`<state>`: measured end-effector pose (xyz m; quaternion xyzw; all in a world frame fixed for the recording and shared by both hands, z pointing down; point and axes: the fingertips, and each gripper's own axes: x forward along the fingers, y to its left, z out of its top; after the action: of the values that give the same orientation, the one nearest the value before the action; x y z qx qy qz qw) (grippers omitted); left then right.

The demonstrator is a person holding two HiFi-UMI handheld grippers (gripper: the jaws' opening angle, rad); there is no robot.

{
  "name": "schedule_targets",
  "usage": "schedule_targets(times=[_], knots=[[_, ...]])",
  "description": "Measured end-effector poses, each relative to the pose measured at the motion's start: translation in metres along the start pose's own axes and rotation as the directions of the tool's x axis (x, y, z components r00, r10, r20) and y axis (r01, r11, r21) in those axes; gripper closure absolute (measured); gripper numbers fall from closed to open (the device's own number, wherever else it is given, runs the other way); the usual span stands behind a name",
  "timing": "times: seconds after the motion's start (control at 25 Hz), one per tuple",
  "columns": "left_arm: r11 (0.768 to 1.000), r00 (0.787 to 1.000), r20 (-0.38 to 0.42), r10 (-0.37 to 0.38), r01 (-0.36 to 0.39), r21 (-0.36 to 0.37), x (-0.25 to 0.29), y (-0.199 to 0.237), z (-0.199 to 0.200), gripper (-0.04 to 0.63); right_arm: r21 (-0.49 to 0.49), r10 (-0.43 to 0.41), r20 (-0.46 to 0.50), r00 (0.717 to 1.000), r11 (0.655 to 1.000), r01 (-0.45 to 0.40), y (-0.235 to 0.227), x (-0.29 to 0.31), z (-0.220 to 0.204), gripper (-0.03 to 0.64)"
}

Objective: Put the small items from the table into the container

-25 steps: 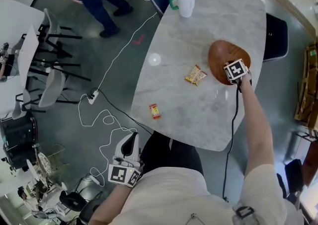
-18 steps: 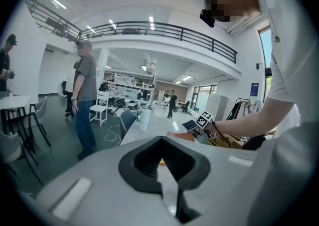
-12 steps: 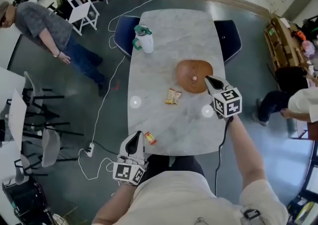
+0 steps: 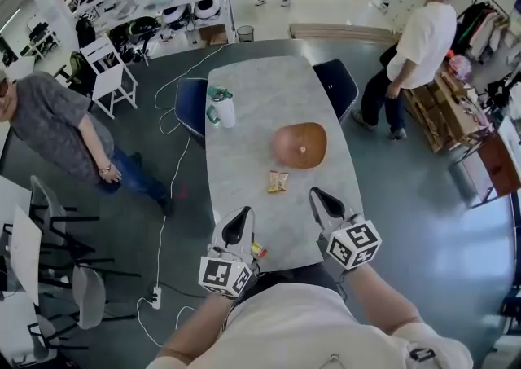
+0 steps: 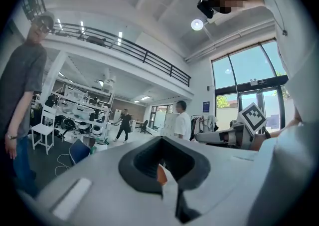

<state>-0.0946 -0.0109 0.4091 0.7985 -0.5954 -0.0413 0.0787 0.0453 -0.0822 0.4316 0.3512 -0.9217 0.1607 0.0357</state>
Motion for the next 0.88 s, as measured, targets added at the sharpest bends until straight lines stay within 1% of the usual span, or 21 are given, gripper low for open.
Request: schedule_targets(times=[0.16, 0.4, 0.48, 0.56, 0.6, 0.64, 0.76, 0.88], knots=[[0.999, 0.999, 0.021, -0.045, 0.045, 0.0, -0.009, -0.006, 0.0, 0.592, -0.027, -0.021, 0.021, 1.0, 0.999, 0.022, 0.025, -0.013, -0.006, 0.589], [0.998, 0.998, 0.026, -0.062, 0.063, -0.011, -0.023, -0.002, 0.0, 0.592, -0.028, -0.033, 0.023, 0.999, 0.999, 0.033, 0.05, -0.02, -0.015, 0.589], [0.998, 0.998, 0.026, -0.064, 0.064, 0.01, -0.027, -0.004, -0.001, 0.592, -0.028, -0.036, 0.019, 0.999, 0.999, 0.037, 0.055, -0.022, -0.019, 0.589], [0.997, 0.998, 0.019, -0.061, 0.06, 0.057, -0.029, -0.006, -0.001, 0.595, -0.026, -0.041, 0.013, 0.999, 0.999, 0.041, 0.058, -0.024, -0.021, 0.589], [0.996, 0.998, 0.019, -0.061, 0.059, 0.066, -0.03, -0.006, 0.0, 0.595, -0.024, -0.042, 0.011, 0.999, 0.999, 0.042, 0.059, -0.024, -0.021, 0.589], [0.996, 0.998, 0.025, -0.064, 0.062, 0.057, -0.032, -0.005, 0.0, 0.595, -0.022, -0.042, 0.009, 0.999, 0.999, 0.042, 0.061, -0.024, -0.022, 0.589], [0.996, 0.995, 0.052, -0.089, 0.089, -0.004, -0.036, -0.003, 0.002, 0.593, -0.023, -0.04, 0.007, 0.999, 0.999, 0.04, 0.066, -0.023, -0.022, 0.589], [0.995, 0.992, 0.071, -0.101, 0.102, -0.012, -0.038, -0.004, 0.004, 0.592, -0.027, -0.04, 0.004, 0.999, 0.999, 0.04, 0.068, -0.022, -0.025, 0.589]])
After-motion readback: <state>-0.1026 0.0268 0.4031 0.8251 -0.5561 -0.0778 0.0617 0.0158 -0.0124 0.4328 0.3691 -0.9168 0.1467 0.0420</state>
